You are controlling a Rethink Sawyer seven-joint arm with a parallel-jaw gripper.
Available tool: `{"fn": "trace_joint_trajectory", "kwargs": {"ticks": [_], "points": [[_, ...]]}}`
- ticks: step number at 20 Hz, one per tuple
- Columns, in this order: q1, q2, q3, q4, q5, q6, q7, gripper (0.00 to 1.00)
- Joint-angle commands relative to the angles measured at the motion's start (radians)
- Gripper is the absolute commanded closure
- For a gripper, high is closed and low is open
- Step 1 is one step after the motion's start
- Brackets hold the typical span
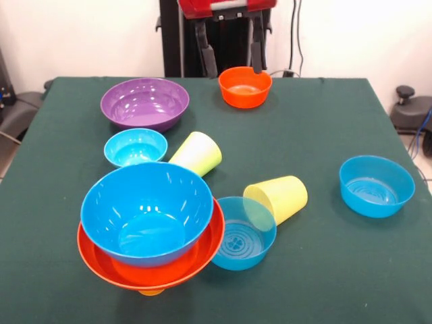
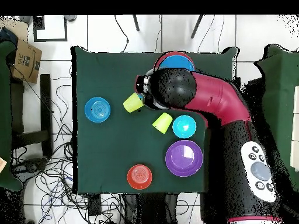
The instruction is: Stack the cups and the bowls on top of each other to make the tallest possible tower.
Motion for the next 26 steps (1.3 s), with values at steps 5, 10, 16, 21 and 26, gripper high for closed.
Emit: {"fn": "trace_joint_trajectory", "kwargs": {"ticks": [5, 10, 16, 21, 26], "points": [[-0.092, 0.027, 0.113, -0.077, -0.137, 0.384, -0.336, 0.0], [-0.181, -0.003, 0.167, 0.113, -0.183, 0.209, -0.378, 0.0], [-0.242, 0.017, 0.226, 0.158, -0.23, 0.13, -0.325, 0.0], [-0.282, 0.039, 0.258, 0.181, -0.37, 0.14, -0.416, 0.0], [-0.257, 0.045, 0.258, 0.166, -0.506, 0.163, -0.405, 0.0]]}}
